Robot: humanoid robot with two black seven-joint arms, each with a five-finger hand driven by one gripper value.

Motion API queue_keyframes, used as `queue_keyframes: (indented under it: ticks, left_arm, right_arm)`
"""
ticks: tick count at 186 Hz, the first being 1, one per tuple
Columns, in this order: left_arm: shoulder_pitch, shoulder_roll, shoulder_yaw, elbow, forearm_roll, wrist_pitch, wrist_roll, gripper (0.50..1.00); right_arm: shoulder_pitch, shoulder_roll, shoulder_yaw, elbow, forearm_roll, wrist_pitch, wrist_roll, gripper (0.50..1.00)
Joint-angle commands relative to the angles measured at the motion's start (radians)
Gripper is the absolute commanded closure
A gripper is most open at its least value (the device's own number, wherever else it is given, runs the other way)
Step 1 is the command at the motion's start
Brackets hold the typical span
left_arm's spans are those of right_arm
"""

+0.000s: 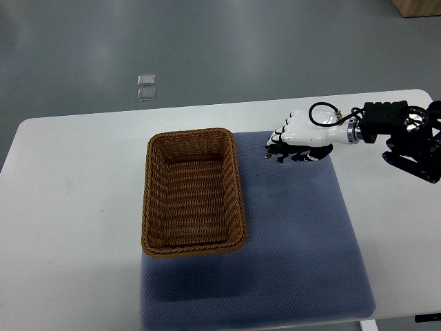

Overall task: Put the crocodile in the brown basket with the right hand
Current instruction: 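Lift the crocodile and carry it over the wicker basket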

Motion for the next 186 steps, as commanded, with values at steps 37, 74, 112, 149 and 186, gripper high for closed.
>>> queue_keyframes:
  ticks: [37,74,112,149,186]
  left_arm:
    - [0.0,0.0,0.0,0.0,0.0,0.0,0.0,0.5]
    - [0.0,0.0,0.0,0.0,0.0,0.0,0.0,0.5]
    - [0.0,0.0,0.0,0.0,0.0,0.0,0.0,0.5]
    - [0.0,0.0,0.0,0.0,0.0,0.0,0.0,0.5]
    - [0.0,0.0,0.0,0.0,0.0,0.0,0.0,0.5]
  right_arm:
    - [0.074,0.009,0.071,0.024,0.014,-0.036,0.0,0.993]
    - [0.095,0.015,0.089,0.118,0.019,-0.073,0.0,0.993]
    - [0.124,0.038,0.089,0.264,0.019,-0.131,0.0,0.989]
    - [0.121,0.07,0.089,0.337,0.016,-0.131,0.0,0.971]
    - [0.097,0.105,0.081,0.353,0.004,-0.127,0.0,0.932]
